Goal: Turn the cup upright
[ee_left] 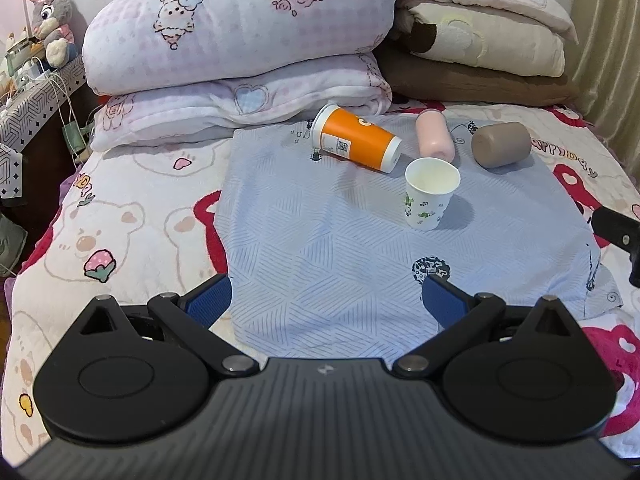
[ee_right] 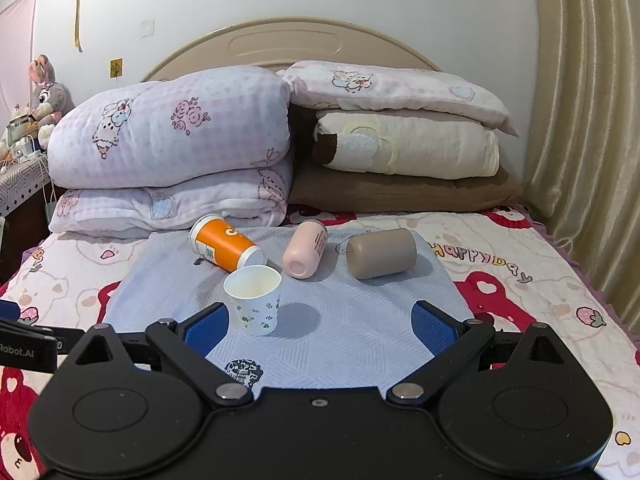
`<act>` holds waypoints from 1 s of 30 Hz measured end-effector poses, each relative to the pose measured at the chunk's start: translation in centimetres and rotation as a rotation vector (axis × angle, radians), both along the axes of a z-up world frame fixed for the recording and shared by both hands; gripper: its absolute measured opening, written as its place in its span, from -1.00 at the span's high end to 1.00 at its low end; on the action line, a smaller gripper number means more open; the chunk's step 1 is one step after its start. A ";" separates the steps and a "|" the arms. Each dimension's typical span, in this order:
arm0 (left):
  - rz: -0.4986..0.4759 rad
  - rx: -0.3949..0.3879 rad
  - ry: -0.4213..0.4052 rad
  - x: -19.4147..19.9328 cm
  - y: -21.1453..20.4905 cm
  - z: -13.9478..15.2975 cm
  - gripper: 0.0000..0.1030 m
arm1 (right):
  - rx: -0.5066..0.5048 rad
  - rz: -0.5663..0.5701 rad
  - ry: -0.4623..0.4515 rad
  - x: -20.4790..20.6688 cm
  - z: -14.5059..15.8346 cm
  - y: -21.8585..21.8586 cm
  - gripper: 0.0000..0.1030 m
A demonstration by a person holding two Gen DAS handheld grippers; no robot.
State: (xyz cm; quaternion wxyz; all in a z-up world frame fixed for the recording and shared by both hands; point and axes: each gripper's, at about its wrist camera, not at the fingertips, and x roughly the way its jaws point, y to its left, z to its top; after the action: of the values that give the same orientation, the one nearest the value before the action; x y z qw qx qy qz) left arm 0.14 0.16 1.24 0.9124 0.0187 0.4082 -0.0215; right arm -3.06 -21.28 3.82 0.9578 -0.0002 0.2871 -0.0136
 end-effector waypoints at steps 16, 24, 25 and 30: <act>-0.003 -0.002 -0.003 -0.2 -0.1 0.2 -1.00 | -0.001 -0.001 -0.001 0.0 0.0 0.0 -0.94; 0.008 -0.013 -0.008 -0.2 0.1 0.4 -1.00 | 0.002 0.003 0.005 0.1 0.0 -0.1 -0.94; 0.009 -0.010 -0.005 -0.1 0.1 0.3 -1.00 | 0.002 0.001 0.003 0.1 -0.1 0.0 -0.94; 0.005 -0.009 -0.005 -0.1 0.1 0.3 -1.00 | 0.002 0.003 0.005 0.1 -0.1 0.0 -0.94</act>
State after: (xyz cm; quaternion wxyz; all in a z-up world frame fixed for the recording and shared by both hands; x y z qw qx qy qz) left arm 0.02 0.28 1.55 0.9136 0.0138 0.4058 -0.0210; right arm -2.98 -21.28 3.75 0.9571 0.0001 0.2895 -0.0120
